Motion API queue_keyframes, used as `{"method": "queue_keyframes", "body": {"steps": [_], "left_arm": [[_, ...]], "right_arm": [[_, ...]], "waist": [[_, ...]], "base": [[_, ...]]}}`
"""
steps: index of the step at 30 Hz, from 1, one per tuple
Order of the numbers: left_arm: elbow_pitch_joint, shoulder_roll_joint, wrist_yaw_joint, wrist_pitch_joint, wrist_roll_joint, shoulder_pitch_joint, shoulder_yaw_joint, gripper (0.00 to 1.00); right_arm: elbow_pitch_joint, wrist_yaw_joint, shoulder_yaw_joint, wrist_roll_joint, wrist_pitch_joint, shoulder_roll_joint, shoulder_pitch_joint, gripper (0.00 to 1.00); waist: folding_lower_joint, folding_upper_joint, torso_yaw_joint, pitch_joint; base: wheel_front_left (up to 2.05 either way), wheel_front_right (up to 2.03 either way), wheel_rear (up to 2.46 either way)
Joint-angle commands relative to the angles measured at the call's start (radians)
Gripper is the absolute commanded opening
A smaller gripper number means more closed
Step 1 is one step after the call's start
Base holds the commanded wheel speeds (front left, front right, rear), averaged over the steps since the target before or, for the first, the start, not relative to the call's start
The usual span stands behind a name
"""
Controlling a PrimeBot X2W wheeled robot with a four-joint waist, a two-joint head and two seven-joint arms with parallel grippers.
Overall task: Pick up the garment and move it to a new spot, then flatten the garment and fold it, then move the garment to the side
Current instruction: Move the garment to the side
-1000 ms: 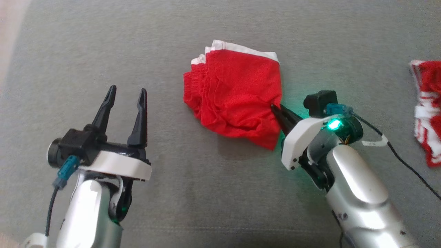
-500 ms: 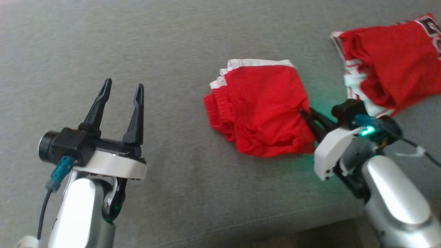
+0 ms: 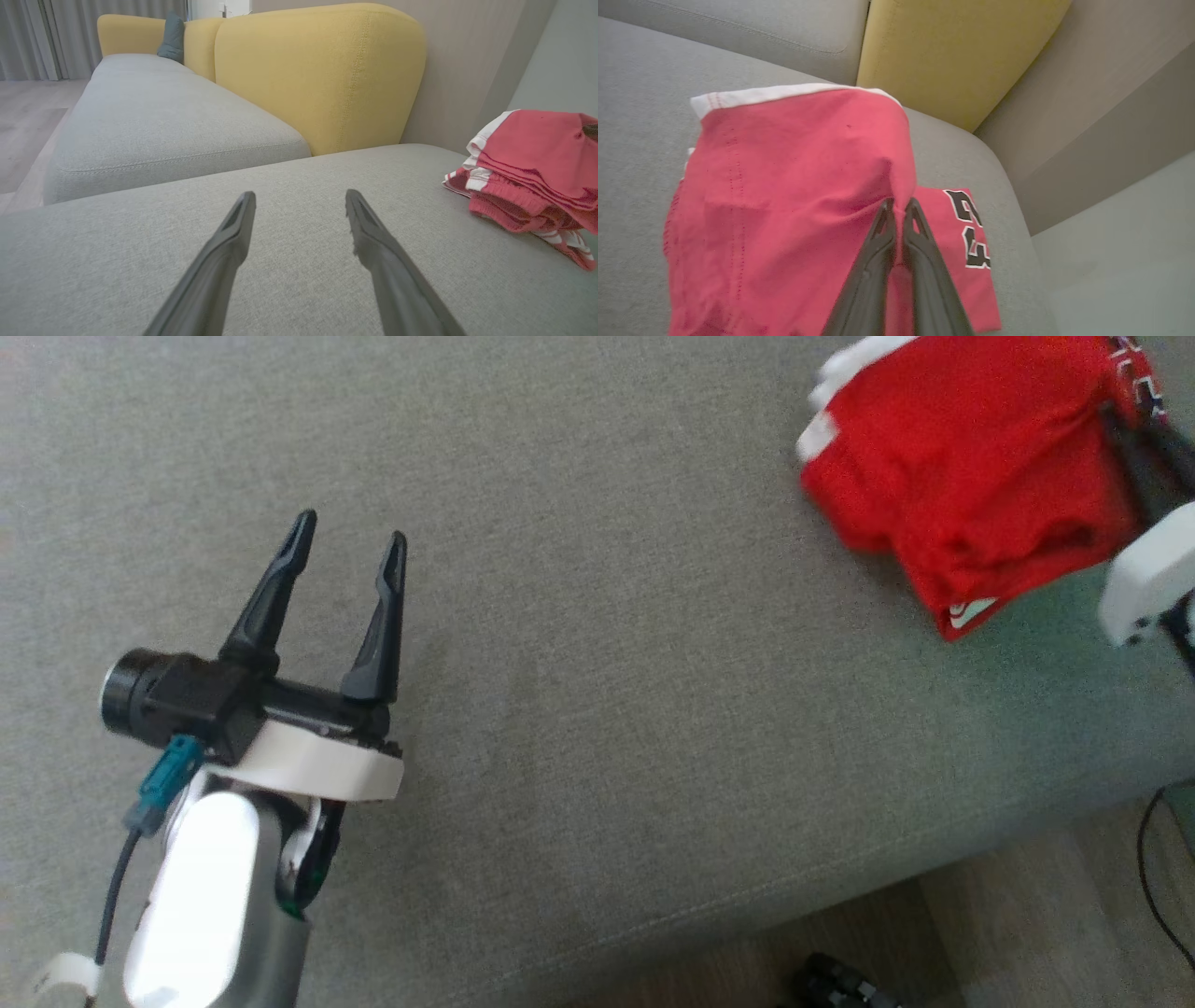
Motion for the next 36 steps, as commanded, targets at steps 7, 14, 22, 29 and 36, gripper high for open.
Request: {"method": "queue_keyframes", "body": {"steps": [7, 14, 22, 29, 36], "left_arm": [[-0.070, 0.040, -0.007, 0.011, 0.013, -0.083, -0.008, 1.00], [-0.096, 0.060, -0.012, 0.023, 0.016, -0.125, -0.044, 1.00], [-0.116, 0.088, -0.015, 0.038, 0.009, -0.155, -0.070, 1.00], [-0.106, 0.106, -0.014, 0.036, -0.002, -0.151, -0.076, 1.00], [-0.069, 0.098, 0.014, 0.018, -0.024, -0.099, -0.061, 1.00]], "right_arm": [[0.005, -0.001, -0.163, -0.028, -0.011, -0.047, -0.045, 0.00], [0.056, -0.001, -0.280, -0.067, -0.018, 0.031, -0.033, 0.00], [0.161, -0.001, -0.408, -0.121, -0.078, 0.156, -0.055, 0.00], [0.214, -0.001, -0.504, -0.176, -0.180, 0.244, -0.048, 1.00], [0.146, -0.001, -0.550, -0.180, -0.261, 0.333, 0.080, 1.00]], "waist": [[0.0000, 0.0000, -0.002, 0.069], [0.0000, 0.0000, -0.007, 0.112], [0.0000, 0.0000, -0.008, 0.167], [0.0000, 0.0000, -0.001, 0.164], [0.0000, 0.0000, 0.010, 0.080]], "base": [[0.00, 0.00, 0.00], [0.00, 0.00, 0.00], [0.00, 0.00, 0.00], [0.00, 0.00, 0.00], [0.00, 0.00, 0.00]]}}
